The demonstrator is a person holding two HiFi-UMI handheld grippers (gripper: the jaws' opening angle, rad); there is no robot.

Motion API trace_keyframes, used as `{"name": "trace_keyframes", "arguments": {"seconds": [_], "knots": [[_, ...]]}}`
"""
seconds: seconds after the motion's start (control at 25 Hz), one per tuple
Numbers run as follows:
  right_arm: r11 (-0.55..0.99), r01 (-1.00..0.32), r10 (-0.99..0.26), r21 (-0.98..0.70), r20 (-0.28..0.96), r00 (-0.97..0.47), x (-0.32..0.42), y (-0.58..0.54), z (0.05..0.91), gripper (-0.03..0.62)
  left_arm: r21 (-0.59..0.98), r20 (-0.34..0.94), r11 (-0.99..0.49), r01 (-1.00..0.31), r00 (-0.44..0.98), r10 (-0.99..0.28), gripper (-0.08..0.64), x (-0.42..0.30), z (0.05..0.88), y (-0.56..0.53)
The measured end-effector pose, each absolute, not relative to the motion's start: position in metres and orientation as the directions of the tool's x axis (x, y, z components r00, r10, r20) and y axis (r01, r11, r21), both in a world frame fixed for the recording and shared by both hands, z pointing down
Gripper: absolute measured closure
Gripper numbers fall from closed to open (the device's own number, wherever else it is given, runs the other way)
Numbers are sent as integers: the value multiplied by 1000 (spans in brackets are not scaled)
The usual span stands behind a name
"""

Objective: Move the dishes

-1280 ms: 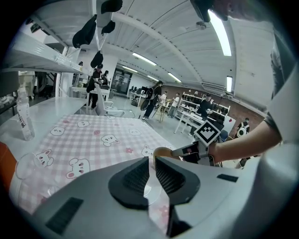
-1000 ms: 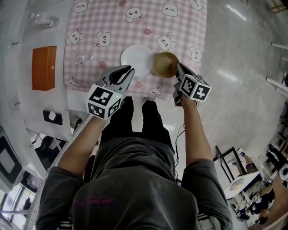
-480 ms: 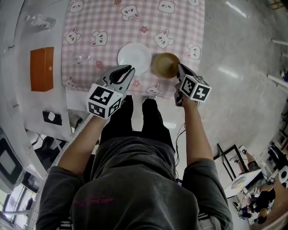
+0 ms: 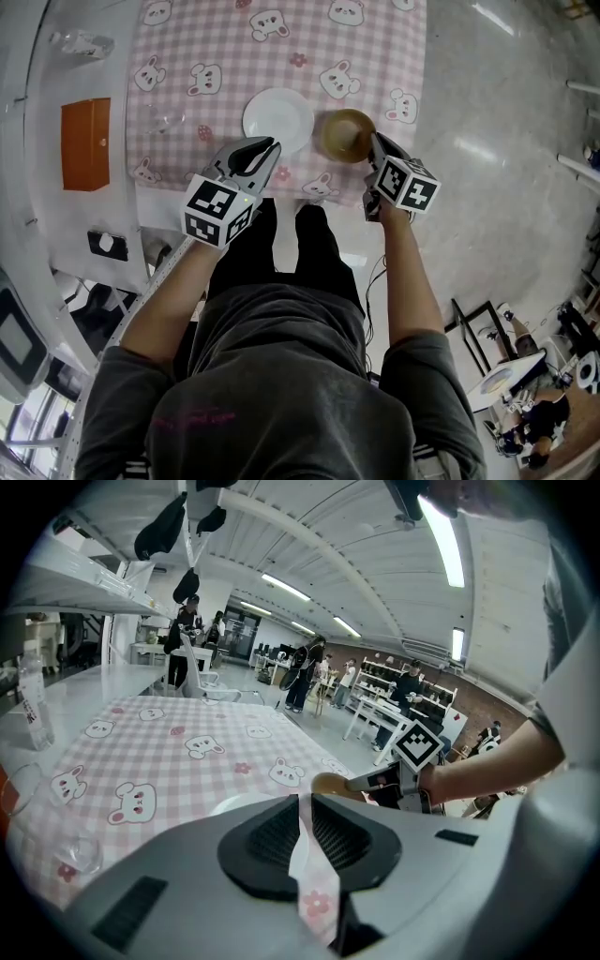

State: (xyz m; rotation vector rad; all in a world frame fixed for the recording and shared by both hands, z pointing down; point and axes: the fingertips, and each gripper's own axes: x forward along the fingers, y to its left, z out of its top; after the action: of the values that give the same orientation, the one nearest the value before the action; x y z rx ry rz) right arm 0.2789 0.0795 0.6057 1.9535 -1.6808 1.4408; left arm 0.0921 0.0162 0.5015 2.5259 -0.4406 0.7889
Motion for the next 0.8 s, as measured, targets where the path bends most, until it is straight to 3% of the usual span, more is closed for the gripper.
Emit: {"name": "trace_keyframes", "arguments": {"seconds": [0.8], "knots": [[-342, -833, -666, -435, 737, -112, 280, 76, 595, 571, 320, 586, -849, -420, 792, -171, 518, 97, 491, 9]]}}
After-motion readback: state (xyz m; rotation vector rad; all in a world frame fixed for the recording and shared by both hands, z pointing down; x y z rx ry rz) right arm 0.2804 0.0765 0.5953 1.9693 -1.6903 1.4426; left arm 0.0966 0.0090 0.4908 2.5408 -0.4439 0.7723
